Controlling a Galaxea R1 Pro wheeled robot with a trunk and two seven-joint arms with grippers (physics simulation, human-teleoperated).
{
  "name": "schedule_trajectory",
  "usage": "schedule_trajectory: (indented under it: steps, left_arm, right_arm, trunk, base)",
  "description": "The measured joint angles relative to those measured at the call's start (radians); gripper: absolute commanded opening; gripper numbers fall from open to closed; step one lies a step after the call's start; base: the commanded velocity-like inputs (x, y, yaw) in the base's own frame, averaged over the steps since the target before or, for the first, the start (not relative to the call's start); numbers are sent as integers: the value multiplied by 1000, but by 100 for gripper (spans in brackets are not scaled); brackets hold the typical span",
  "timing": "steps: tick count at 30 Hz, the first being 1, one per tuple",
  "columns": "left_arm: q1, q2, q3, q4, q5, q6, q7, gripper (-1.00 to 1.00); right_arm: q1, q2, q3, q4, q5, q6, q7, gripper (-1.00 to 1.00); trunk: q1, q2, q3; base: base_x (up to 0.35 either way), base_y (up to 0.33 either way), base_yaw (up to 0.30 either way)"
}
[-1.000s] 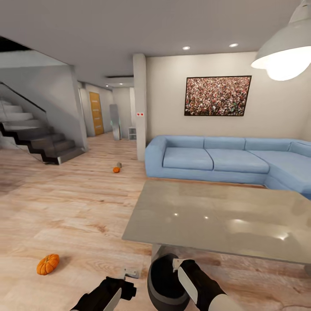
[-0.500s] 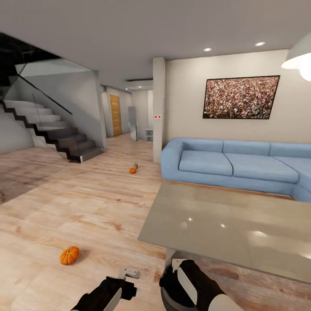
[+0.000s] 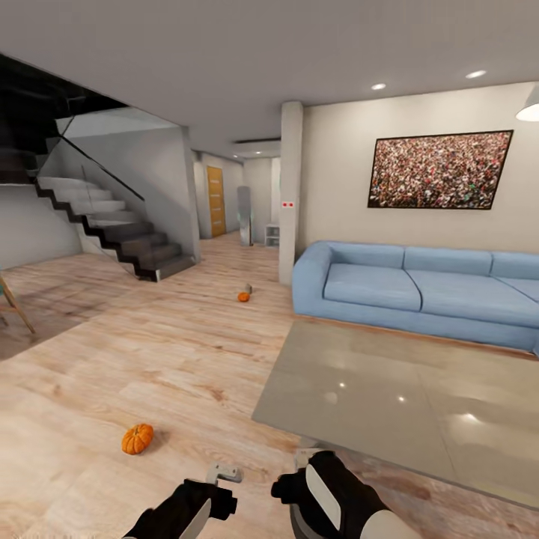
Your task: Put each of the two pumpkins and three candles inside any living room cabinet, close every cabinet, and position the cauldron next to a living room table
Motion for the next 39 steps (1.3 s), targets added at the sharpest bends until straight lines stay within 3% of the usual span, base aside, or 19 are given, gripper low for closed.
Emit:
schedule_trajectory:
  steps: [22, 39]
  left_arm:
    - [2, 3, 0, -34, 0, 0, 1, 100]
    - [2, 2, 0, -34, 0, 0, 1, 100]
  right_arm:
    - [0, 0, 4, 0, 0, -1, 3, 100]
    - [0, 0, 4, 0, 0, -1, 4, 100]
  trunk:
    - [0, 0, -17]
    - [-65, 119, 23]
  base:
    - [0, 0, 239]
    - [0, 0, 243]
